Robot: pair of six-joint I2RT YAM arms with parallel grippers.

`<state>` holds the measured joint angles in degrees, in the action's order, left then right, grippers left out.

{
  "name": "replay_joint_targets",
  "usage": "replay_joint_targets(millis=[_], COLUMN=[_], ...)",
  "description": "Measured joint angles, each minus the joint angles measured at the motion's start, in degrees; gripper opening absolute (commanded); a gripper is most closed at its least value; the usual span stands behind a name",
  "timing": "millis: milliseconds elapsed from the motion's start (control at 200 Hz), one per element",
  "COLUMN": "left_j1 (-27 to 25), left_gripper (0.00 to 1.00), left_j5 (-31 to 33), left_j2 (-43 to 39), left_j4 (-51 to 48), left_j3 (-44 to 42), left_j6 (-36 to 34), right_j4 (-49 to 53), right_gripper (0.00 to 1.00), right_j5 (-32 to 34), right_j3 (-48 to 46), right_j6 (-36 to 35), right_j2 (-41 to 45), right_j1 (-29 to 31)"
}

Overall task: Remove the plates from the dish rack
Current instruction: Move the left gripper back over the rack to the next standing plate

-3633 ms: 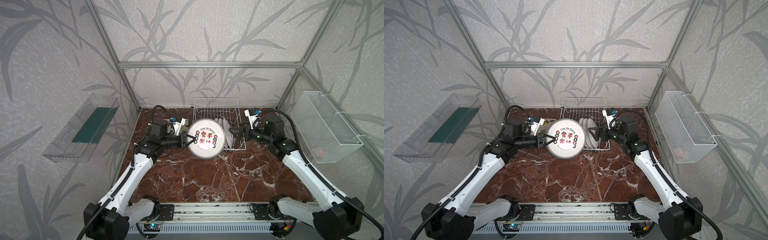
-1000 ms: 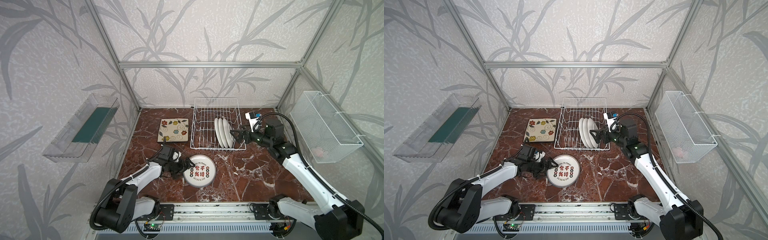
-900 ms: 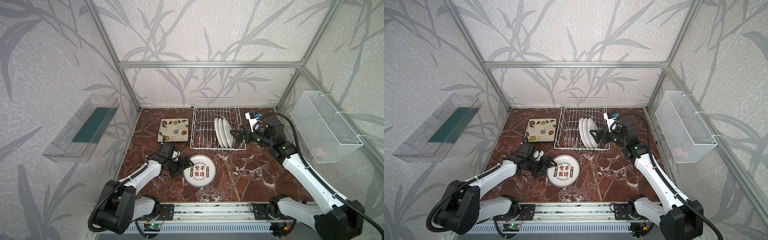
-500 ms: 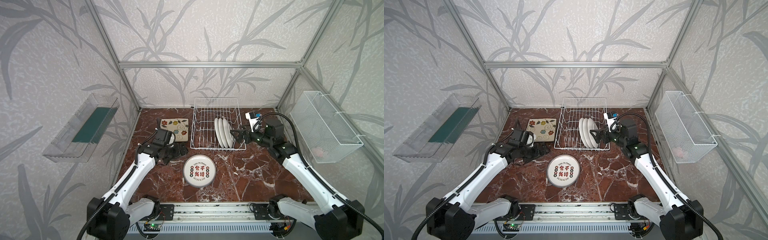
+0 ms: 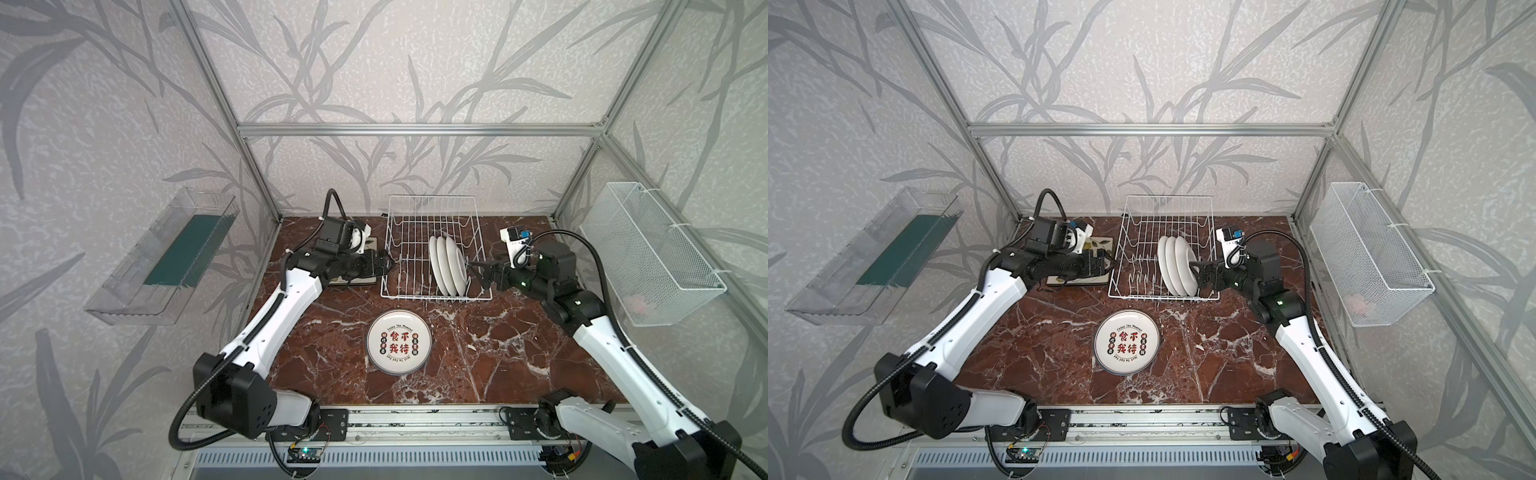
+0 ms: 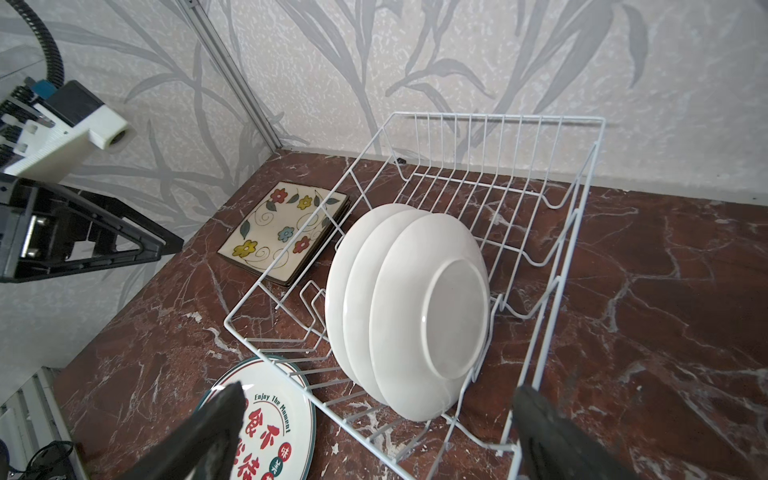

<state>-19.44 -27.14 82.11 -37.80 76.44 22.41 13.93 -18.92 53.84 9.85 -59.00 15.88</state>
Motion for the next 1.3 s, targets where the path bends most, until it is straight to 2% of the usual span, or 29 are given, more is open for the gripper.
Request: replay_joint_targets(millis=[250,485,810,1180,1300], left_j1=[-5.99,-7.61,-8.31,-8.9,-9.01], left_gripper=[0.81,0.57,0.5,0.35,0.34], left_j5=[-4.15,-5.73,-7.87,-8.72,-9.2], left_j2=[12.92,21.24,28.44,30.91,31.8], left_j4=[5.92,8.33,10.56,10.21,10.03], left_j3=[7.67,13.18,18.86,21.62,23.08], left_j6=[0.44,1.88,4.76,6.69,7.1], right_j4=[5.42,7.08,7.37,7.34,7.32], right_gripper=[0.99,0.99,0.99,0.99,0.99], right_j5=[1.14,1.46,0.83,-0.87,-1.14], right_j3=[1.38,1.38,1.16,0.46,0.35], right_j6=[2.05,2.71,2.75,2.73,2.73], right_j2=[0.76,2.12,2.1,2.01,1.77], right_j1=[-3.04,-4.37,-6.25,-7.32,-7.39])
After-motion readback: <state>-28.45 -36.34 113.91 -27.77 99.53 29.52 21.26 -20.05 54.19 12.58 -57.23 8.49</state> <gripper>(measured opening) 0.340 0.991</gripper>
